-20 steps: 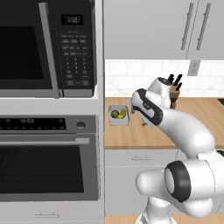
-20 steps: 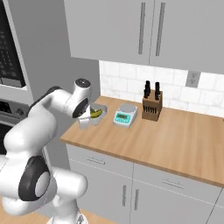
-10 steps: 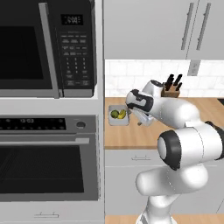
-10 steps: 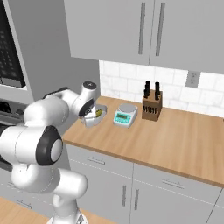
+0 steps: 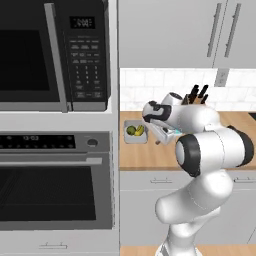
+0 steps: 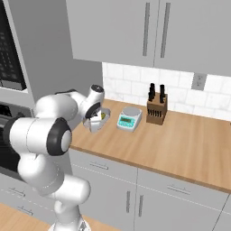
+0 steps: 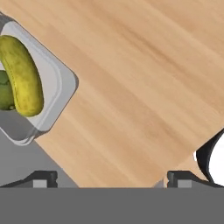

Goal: Take the meat container that has the steak and place it on the second highest rack of the freezer. Then take the vegetable container that has the lime and cucumber and place it on the highest rack of the freezer.

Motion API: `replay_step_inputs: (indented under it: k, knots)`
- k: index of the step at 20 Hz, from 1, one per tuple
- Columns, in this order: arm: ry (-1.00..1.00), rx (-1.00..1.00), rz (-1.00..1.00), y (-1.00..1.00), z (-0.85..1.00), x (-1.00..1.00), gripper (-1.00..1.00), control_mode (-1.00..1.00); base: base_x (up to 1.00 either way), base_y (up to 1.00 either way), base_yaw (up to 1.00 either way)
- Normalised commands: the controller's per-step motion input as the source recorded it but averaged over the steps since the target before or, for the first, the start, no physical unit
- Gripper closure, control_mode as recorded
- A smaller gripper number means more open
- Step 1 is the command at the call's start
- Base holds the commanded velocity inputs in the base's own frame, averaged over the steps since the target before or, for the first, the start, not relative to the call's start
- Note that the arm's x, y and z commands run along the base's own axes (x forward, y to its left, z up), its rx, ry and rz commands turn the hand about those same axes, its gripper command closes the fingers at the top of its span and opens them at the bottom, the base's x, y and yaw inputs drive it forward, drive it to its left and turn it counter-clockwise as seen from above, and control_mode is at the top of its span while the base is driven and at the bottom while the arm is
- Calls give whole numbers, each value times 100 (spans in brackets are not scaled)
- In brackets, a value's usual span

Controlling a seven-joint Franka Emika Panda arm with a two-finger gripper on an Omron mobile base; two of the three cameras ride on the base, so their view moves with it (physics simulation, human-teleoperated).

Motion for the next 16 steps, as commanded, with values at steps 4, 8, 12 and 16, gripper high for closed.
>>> replay_step_inputs:
  k: [4,8,12,16]
  knots:
    - [6,2,0,0,-37,14,-100,-100,0,0,0]
    - [6,0,0,0,-26,41,-100,-100,0,0,0]
    - [0,0,-4,0,-1,42,-100,-100,0,0,0]
    - [0,0,-4,0,0,39,-100,-100,0,0,0]
